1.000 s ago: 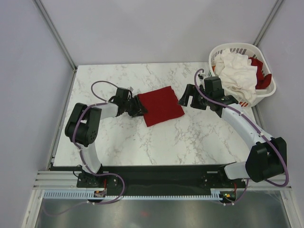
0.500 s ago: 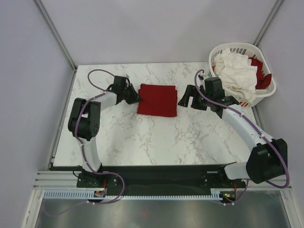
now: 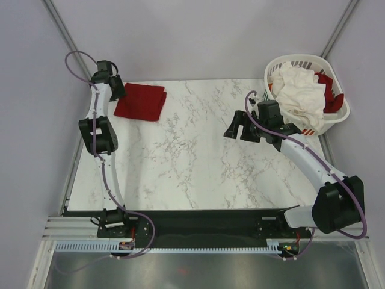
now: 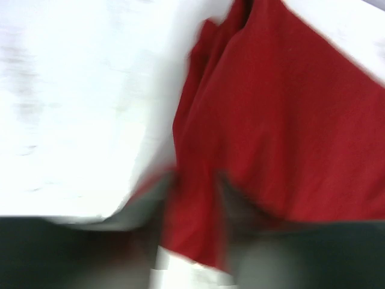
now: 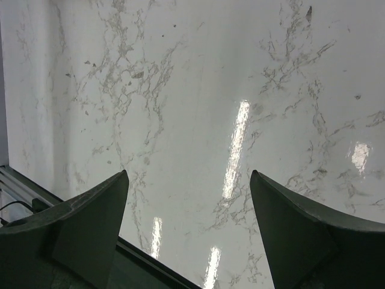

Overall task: Fold and stack the t-shirts
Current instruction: Neatly place the folded tshirt to the corner

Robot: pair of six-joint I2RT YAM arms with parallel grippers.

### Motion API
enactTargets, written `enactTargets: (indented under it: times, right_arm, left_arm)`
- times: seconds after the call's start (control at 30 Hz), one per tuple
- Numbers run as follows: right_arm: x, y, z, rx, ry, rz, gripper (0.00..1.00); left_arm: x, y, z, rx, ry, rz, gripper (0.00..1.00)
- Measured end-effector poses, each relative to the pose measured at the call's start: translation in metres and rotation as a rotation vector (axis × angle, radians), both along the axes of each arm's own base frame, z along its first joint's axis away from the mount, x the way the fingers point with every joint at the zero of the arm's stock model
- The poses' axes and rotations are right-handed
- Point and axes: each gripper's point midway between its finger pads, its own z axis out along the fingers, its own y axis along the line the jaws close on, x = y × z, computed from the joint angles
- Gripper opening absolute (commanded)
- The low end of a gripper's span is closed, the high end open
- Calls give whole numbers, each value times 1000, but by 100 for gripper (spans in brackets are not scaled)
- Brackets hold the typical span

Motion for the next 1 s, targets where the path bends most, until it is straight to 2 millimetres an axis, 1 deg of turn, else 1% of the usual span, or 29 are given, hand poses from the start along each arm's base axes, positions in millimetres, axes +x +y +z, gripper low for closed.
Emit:
enactTargets:
  times: [0.03,0.07,0.13,0.23,0.27,0.3,0.33,0.37,0.4,0.43,0.47,0.5,0.53,0.57,0.6,0.63,0.67,0.7,0.73,0.77,0.8,0.87,0.9,1.0]
  right_arm:
    - [-1,1,-1,0,2,5,91]
    - [-3,3,-2,0,5,11,91]
    - [-6,6,-5,0,10,23,91]
    - [-9,10,-8,2,18,37,91]
    - [-10,10,-9,5,20,40,91]
    - [-9,11,-10,7,21,43,91]
    - [-9,12,-10,9,23,45,91]
    - [-8,13,-11,11,23,46,91]
    - [-7,13,-13,11,26,47,91]
    - [-6,13,-15,10,31,48,91]
    - [-6,13,-17,8,36,47,91]
    - [-6,14,-19,7,41,48,91]
    - [-6,14,-20,7,43,48,91]
    - [-6,14,-20,7,43,48,91]
    - [-6,14,-20,7,41,47,91]
    - [-5,14,-20,7,40,47,91]
    - [-5,14,-19,7,39,47,91]
    - [-5,14,-19,7,38,47,91]
    - [-5,13,-20,6,38,46,91]
    - [-5,13,-20,4,37,45,91]
    - [-5,13,-20,4,37,44,91]
    - [-4,12,-20,1,36,41,91]
    - [-5,12,-19,1,35,41,91]
    - [-4,11,-18,-2,30,36,91]
  left_arm:
    - [1,18,2,29,-2,30,100]
    - [-2,41,3,56,7,77,100]
    - [-17,86,5,106,36,172,100]
    - [-36,140,11,160,54,283,100]
    - [-43,152,13,167,60,309,100]
    - [-48,160,15,164,64,324,100]
    - [-53,162,18,159,69,329,99]
    - [-57,160,23,150,71,324,96]
    - [-57,152,30,135,60,307,92]
    - [-56,140,39,124,48,289,90]
    - [-54,125,49,109,30,259,88]
    - [-49,105,61,95,5,222,84]
    - [-45,86,71,84,-19,189,83]
    - [-38,60,83,56,-50,140,81]
    - [-29,25,96,16,-94,78,76]
    - [-20,-6,105,-35,-134,21,74]
    - [-15,-32,112,-85,-163,-33,73]
    - [-10,-66,117,-153,-188,-97,73]
    - [-6,-94,117,-217,-196,-148,73]
    - [-4,-114,116,-269,-199,-183,73]
    - [-1,-129,111,-318,-197,-209,73]
    - [5,-143,91,-395,-174,-224,73]
    - [9,-146,80,-429,-160,-227,73]
    - [13,-148,36,-510,-96,-220,73]
